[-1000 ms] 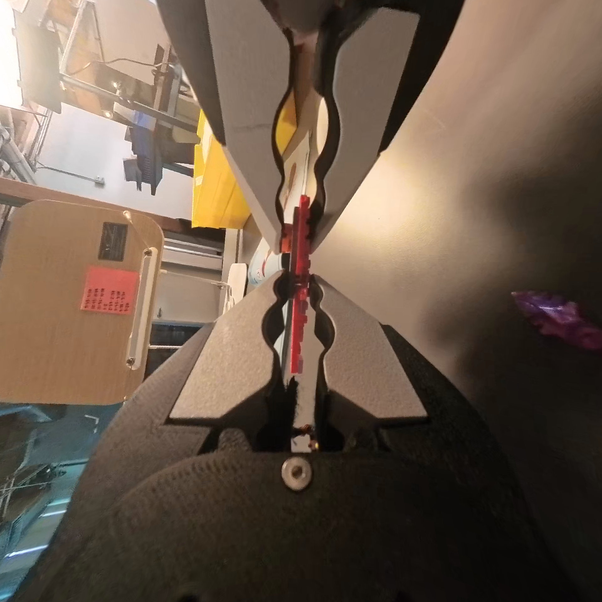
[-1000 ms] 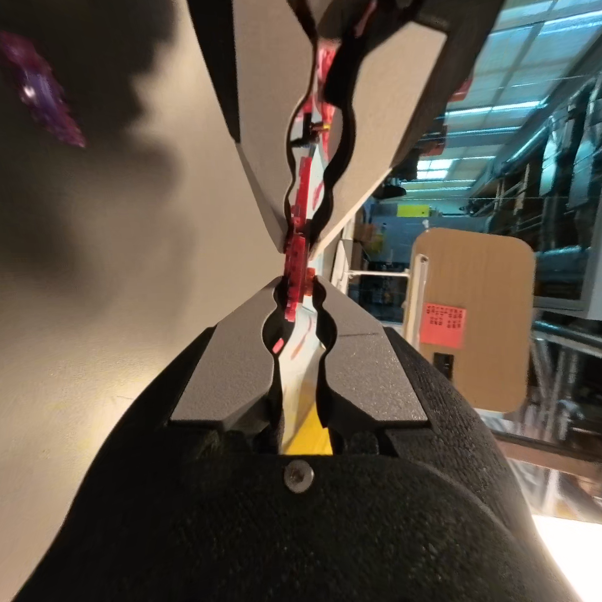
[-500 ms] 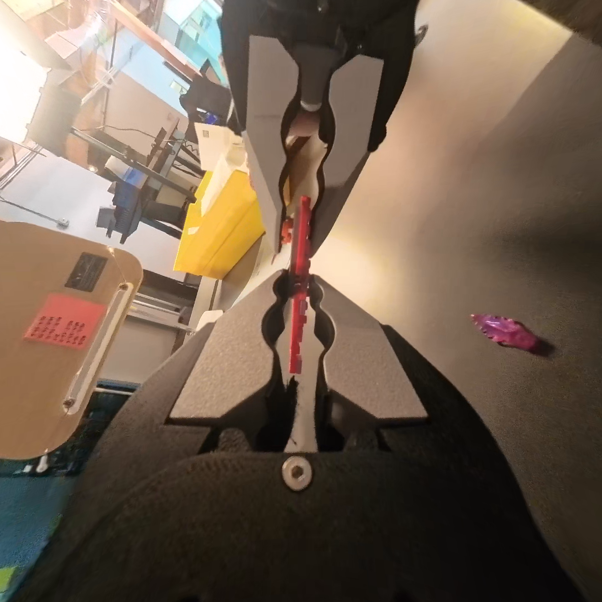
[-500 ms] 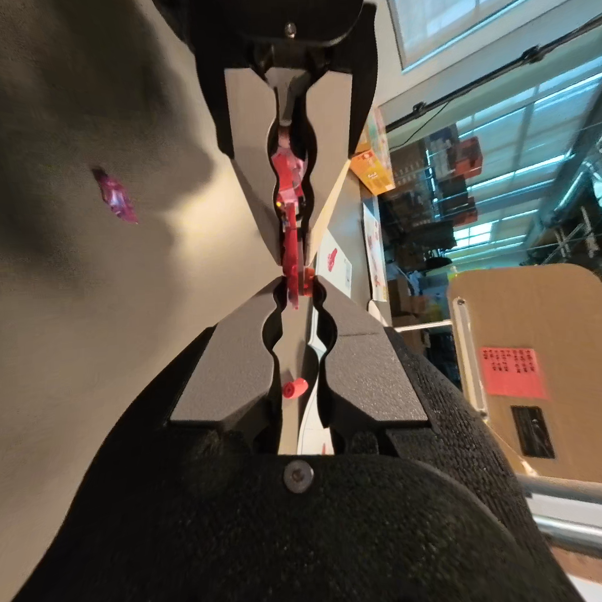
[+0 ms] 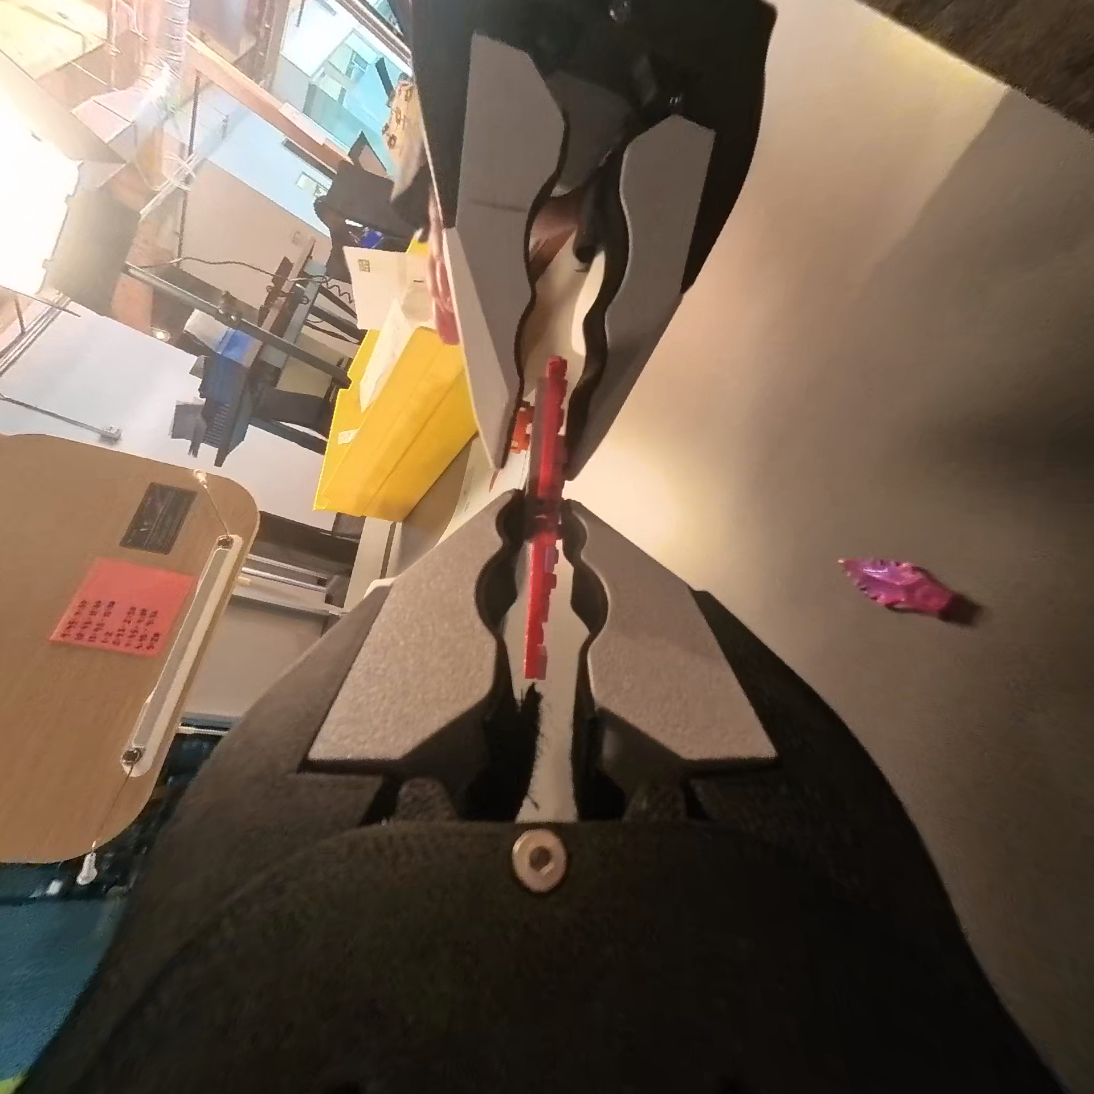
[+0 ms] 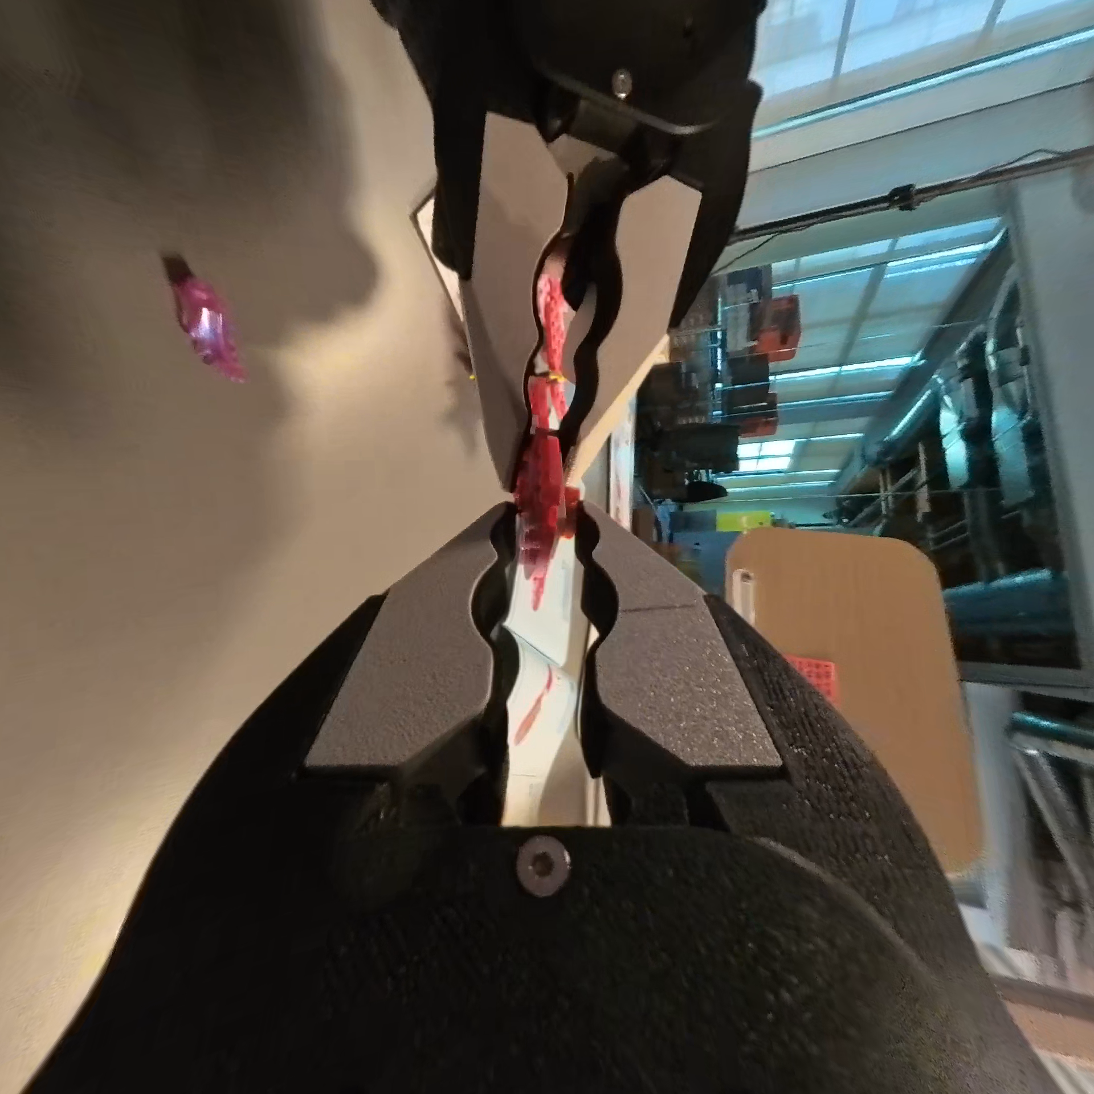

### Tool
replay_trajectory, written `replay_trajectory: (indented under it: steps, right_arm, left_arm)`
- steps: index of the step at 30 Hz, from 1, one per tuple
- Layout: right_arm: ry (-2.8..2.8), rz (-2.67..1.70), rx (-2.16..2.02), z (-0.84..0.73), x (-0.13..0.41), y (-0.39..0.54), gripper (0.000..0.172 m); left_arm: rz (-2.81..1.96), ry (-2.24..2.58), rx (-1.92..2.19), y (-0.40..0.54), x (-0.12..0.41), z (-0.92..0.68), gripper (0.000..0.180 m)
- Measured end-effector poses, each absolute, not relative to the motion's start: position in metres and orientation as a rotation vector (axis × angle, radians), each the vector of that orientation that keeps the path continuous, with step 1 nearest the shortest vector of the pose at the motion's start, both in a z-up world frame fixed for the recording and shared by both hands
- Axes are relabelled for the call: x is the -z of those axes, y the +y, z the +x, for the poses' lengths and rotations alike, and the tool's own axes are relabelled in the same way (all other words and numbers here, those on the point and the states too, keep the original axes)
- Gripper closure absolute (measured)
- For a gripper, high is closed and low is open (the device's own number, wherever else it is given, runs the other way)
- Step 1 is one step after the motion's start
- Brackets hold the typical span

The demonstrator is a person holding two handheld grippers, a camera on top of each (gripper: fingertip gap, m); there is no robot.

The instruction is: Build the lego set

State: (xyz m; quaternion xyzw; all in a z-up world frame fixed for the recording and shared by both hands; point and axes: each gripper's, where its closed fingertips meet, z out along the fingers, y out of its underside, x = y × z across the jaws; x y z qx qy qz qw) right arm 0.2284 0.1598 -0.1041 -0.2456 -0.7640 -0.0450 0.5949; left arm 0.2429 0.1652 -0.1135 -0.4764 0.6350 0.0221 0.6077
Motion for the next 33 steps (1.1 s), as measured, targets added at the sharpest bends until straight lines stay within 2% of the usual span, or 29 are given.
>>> replay_trajectory:
  steps: [19, 23, 33]
  right_arm:
    - [-1.855, -0.643, 0.109, 0.228, 0.107, 0.156, 0.157]
    - [-1.838, -0.749, -0.068, 0.229, 0.103, 0.154, 0.156]
    - [-1.862, -0.677, -0.278, 0.234, 0.087, 0.135, 0.158]
  left_arm:
    - [-1.128, 1.473, -0.019, 0.16, 0.117, 0.245, 0.17]
    - [-1.124, 1.453, 0.045, 0.157, 0.111, 0.246, 0.17]
    - [-1.05, 1.423, 0.228, 0.138, 0.093, 0.251, 0.171]
